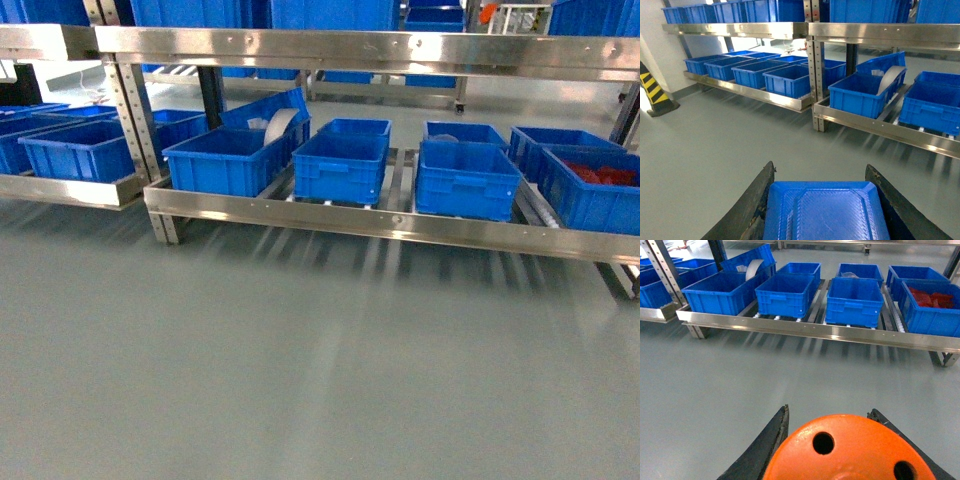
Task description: Sort blue parts and orange caps into right shelf containers
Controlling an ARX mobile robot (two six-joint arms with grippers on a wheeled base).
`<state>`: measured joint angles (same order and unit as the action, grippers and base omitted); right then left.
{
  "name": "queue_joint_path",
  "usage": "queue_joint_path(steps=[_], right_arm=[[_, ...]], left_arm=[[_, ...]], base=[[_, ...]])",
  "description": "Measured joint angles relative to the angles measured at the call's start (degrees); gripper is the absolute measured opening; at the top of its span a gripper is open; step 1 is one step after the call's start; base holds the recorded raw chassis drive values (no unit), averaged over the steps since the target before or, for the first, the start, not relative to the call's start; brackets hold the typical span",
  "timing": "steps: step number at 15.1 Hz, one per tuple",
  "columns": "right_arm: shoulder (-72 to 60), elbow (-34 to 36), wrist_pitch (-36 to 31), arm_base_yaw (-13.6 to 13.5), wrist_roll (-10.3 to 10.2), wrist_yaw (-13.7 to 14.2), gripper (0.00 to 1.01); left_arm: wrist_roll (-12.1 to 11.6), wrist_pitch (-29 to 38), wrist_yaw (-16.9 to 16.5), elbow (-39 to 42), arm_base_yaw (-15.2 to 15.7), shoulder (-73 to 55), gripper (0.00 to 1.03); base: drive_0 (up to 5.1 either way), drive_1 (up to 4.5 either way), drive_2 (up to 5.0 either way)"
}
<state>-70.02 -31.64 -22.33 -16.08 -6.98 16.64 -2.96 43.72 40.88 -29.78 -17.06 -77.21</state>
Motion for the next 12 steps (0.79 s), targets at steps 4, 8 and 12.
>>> queue_joint_path(steps=[4, 8, 12], right_arm=[[0.0, 0.0, 0.0, 0.0, 0.0, 0.0, 0.42], [0.0, 0.0, 0.0, 0.0, 0.0, -0.2, 0.42], [0.0, 0.0, -0.1, 0.0, 0.0, 0.1, 0.42]], left_arm=[[0.0, 0.0, 0.0, 0.0, 0.2, 0.0, 0.41], [0.0, 0.0, 0.1, 0.0, 0.3, 0.0, 0.41], [0.0, -0.1, 0.0, 0.0, 0.0, 0.0, 0.41]], base=[[0.0, 0.0, 0.0], [-1.5, -1.46, -1.5], [-1.9, -1.92, -1.9]])
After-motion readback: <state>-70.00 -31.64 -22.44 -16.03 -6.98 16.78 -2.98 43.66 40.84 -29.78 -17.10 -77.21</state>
